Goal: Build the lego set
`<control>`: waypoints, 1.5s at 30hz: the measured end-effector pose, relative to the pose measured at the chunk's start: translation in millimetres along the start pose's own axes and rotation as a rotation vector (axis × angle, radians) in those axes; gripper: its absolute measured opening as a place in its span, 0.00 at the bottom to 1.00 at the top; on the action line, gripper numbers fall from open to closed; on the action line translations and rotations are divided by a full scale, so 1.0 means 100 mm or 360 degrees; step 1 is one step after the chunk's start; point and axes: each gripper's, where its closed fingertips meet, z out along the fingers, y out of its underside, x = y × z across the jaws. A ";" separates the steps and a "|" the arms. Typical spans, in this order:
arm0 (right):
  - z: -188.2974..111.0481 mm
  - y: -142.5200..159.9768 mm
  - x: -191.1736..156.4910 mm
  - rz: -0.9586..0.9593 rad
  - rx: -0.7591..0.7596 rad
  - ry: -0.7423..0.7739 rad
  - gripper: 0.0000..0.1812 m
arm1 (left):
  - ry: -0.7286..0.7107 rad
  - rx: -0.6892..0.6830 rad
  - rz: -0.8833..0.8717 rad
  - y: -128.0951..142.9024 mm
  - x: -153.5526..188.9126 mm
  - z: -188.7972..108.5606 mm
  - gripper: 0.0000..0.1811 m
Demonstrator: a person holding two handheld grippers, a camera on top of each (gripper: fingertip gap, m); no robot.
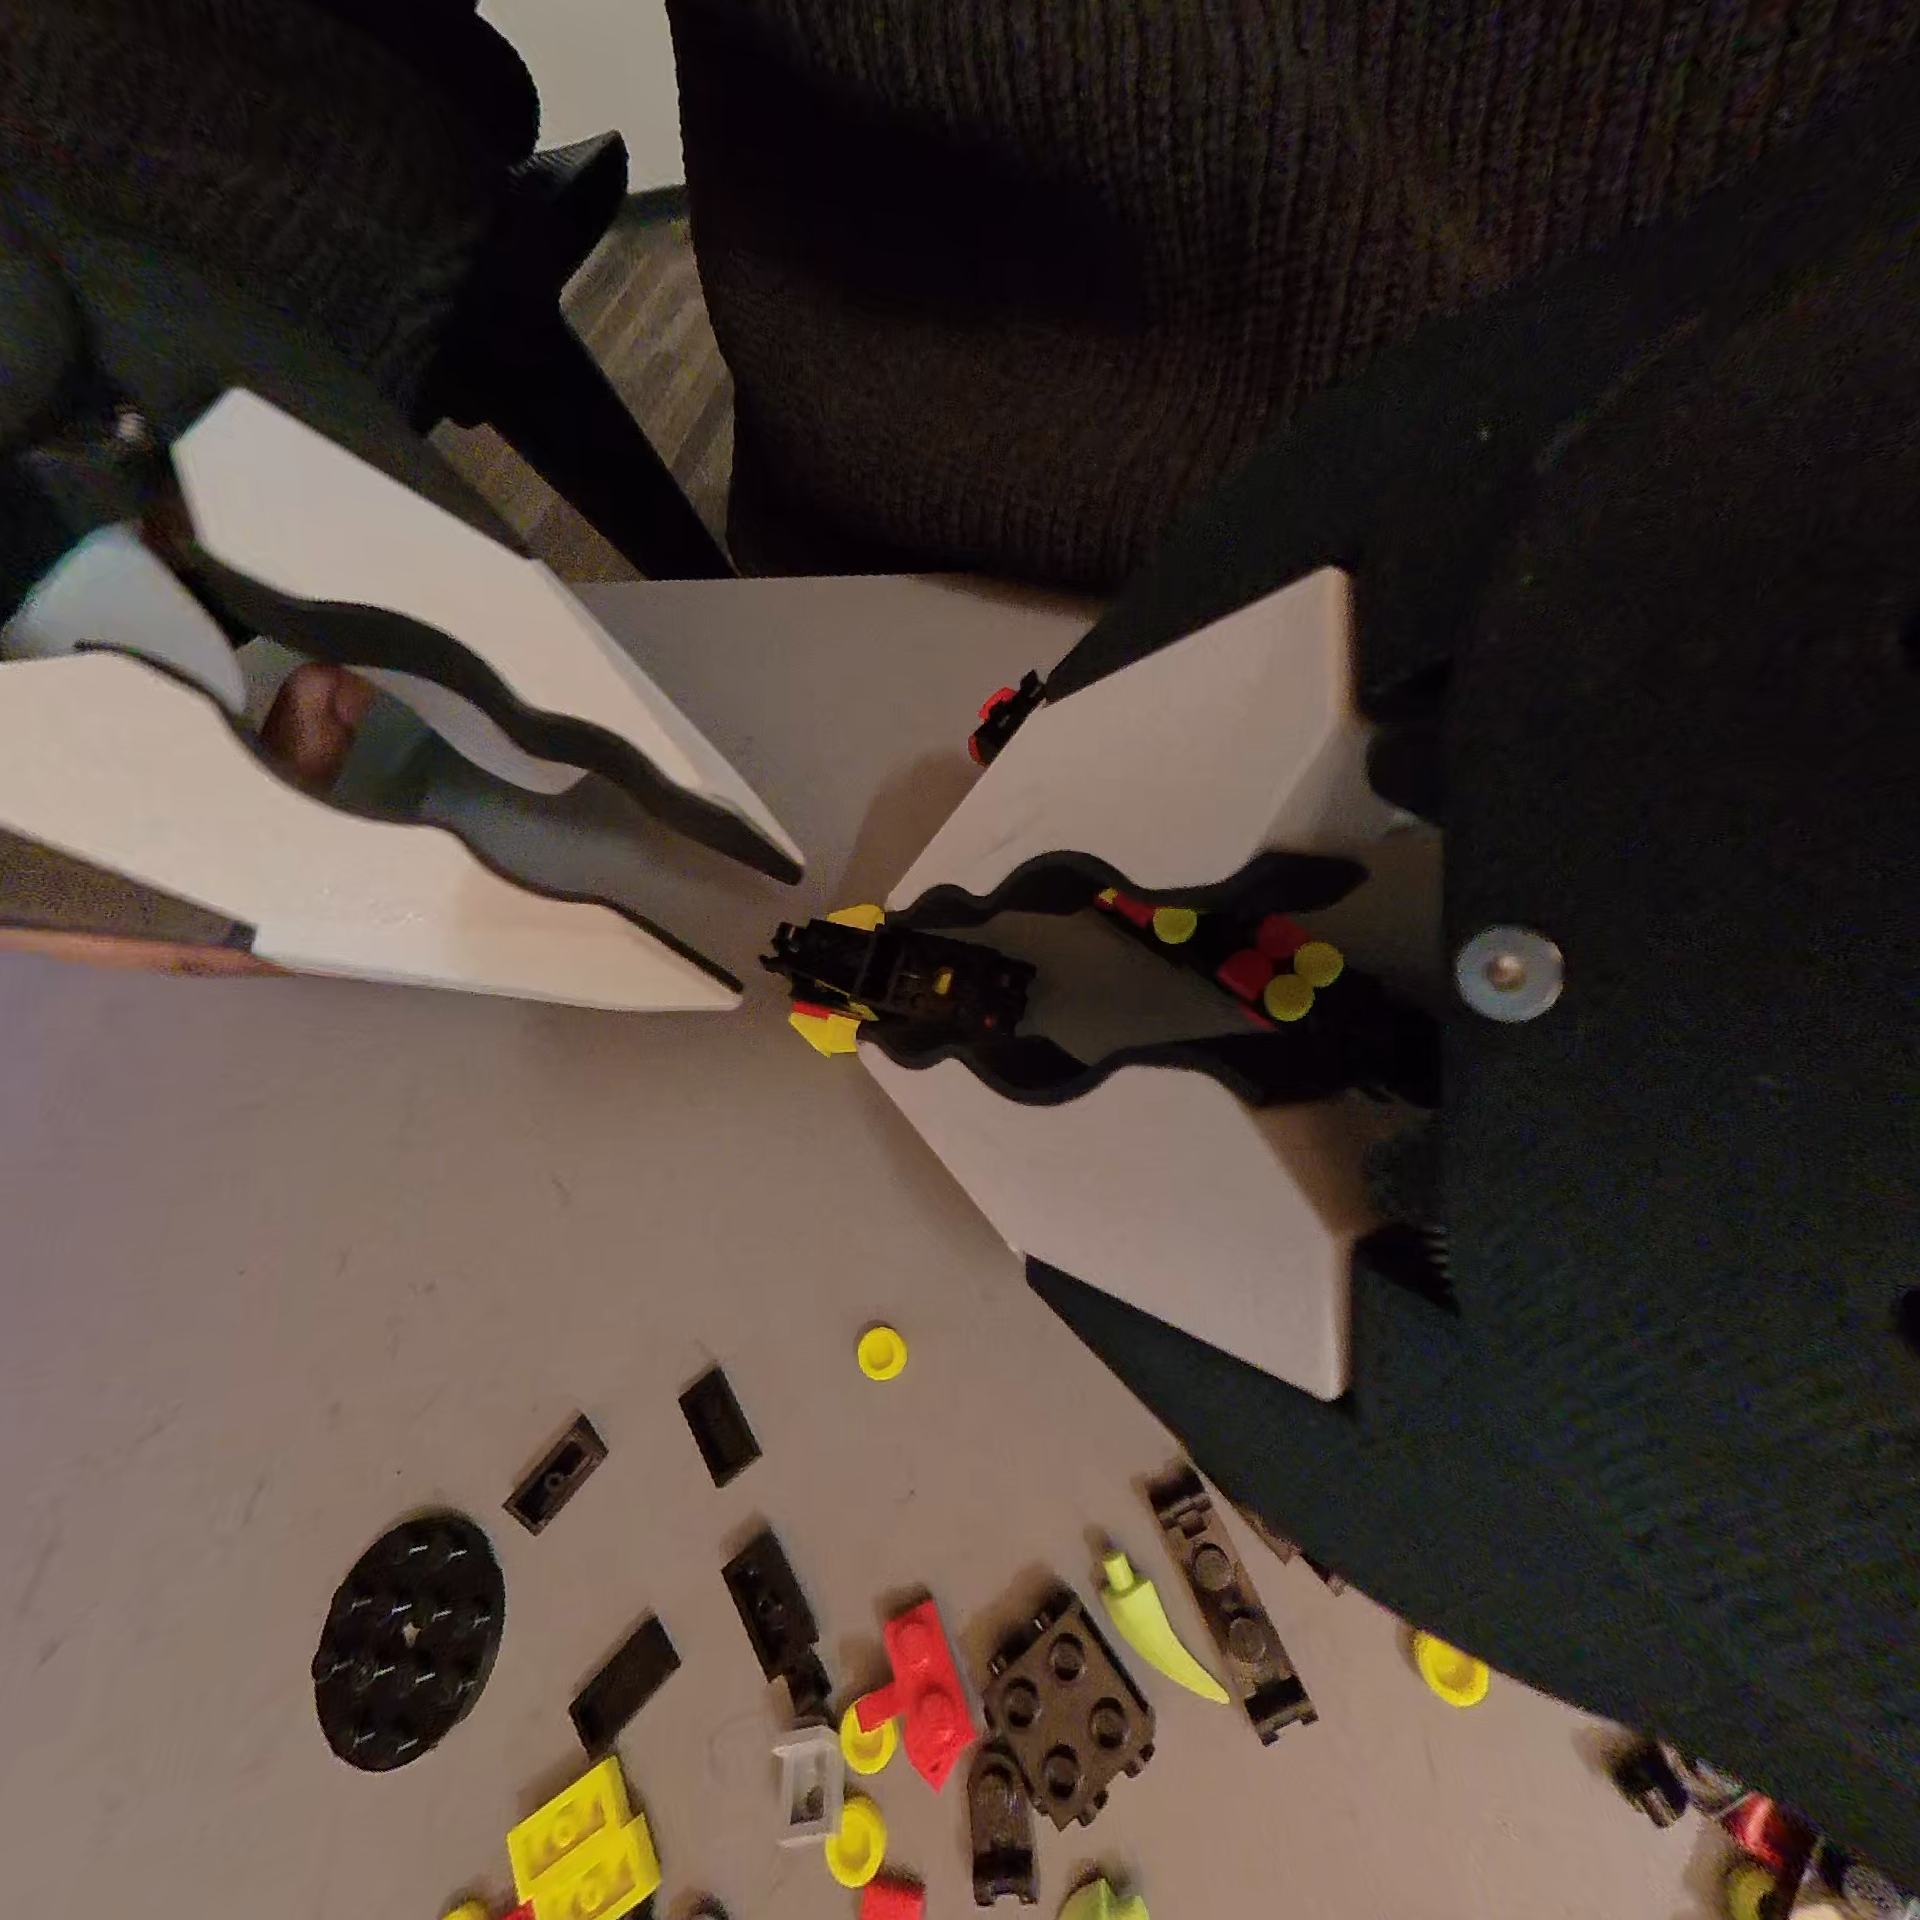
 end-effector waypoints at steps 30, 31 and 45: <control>0.07 0.14 -0.09 0.1191 0.0037 -0.0646 0.02 | -0.0040 -0.0028 0.0122 0.02 0.03 0.02 0.08; 0.07 0.14 -0.09 0.1185 0.0036 -0.0642 0.02 | -0.0040 -0.0028 0.0122 0.02 0.03 0.02 0.08; -0.01 0.11 0.05 0.0008 -0.0087 -0.0059 0.03 | -0.0008 -0.0021 0.0078 0.02 0.04 0.02 0.08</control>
